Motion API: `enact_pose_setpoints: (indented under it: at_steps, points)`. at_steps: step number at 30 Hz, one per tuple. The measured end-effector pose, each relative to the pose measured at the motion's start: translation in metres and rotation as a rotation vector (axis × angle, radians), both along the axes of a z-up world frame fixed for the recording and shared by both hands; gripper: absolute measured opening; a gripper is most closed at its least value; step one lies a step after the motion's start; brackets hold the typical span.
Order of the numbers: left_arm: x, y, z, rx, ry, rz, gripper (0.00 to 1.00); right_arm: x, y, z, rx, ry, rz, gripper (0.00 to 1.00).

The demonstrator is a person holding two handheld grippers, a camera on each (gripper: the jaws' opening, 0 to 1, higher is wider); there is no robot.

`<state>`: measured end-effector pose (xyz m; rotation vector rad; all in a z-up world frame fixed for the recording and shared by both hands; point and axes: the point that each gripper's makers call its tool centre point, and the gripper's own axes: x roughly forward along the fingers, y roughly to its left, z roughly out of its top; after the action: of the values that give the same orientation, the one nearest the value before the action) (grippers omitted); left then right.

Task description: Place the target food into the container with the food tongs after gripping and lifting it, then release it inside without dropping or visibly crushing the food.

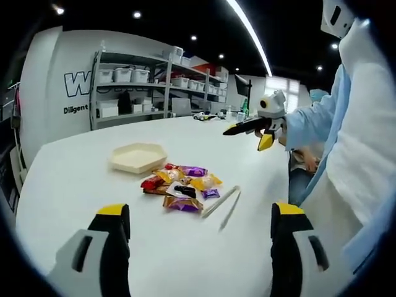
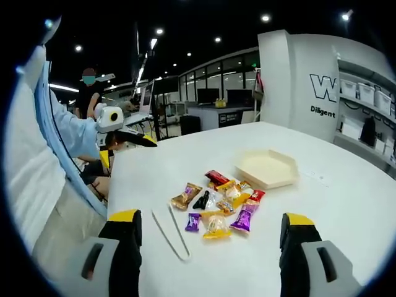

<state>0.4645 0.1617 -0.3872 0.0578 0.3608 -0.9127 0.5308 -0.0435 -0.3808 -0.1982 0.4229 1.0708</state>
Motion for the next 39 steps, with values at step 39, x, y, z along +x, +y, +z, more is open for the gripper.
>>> enact_pose_setpoints:
  at_steps: [39]
  points:
    - [-0.014,-0.073,-0.071,0.057,0.038,-0.251,0.48,-0.009,-0.005,0.006,-0.026,0.001,-0.012,0.95]
